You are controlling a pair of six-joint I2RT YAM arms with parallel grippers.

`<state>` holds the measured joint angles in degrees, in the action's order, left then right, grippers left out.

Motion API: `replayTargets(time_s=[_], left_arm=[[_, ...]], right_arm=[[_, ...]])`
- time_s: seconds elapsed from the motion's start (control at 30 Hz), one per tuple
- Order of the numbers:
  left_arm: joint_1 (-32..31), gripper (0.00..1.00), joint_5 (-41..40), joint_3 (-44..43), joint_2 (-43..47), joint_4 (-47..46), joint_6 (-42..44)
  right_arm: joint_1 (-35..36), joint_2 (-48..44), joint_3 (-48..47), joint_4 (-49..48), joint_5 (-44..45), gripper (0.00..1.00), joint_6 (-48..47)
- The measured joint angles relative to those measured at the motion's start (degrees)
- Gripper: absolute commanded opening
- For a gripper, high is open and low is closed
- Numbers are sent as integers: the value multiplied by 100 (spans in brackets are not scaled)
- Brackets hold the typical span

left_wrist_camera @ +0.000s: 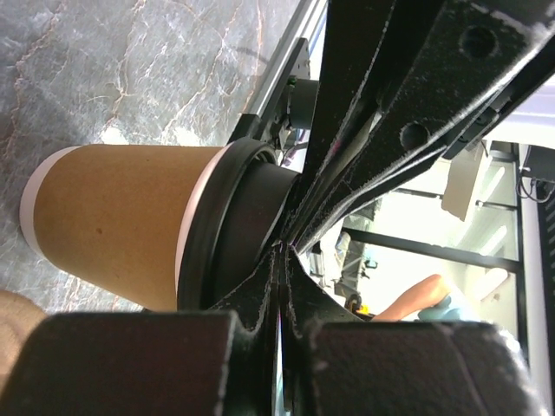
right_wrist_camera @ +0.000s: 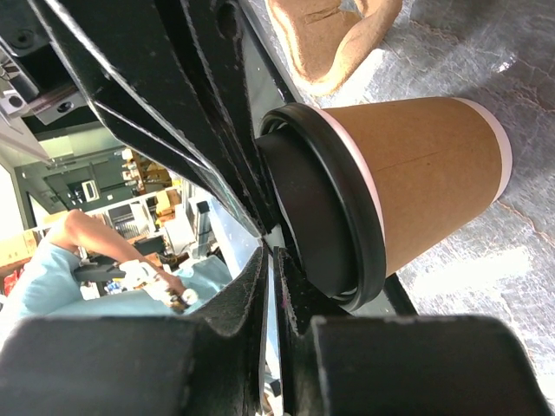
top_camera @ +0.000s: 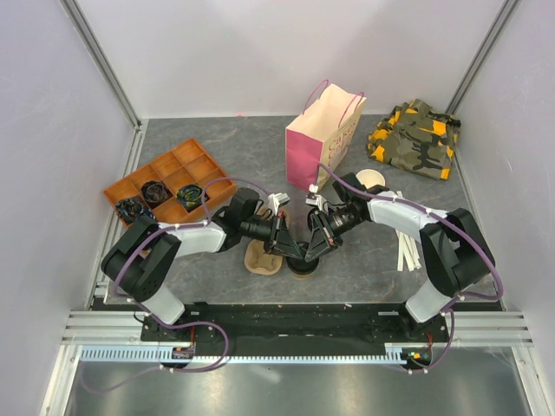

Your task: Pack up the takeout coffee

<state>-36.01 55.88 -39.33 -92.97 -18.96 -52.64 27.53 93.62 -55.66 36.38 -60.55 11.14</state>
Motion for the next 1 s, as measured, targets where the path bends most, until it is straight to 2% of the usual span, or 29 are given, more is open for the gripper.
replayTargets(time_s=[0.5,0.8,1.0], left_arm=[[-146,2,-485,223,1019,83,-4],[-216,2,-638,343,673,52,-109],[-90,2,-315,415,374,-269,-313]], right_arm=[[0,-20,-118,175,20,14,11],[85,-35,-170,4,131,14,227],[125,13,-170,-42,192,13,214]])
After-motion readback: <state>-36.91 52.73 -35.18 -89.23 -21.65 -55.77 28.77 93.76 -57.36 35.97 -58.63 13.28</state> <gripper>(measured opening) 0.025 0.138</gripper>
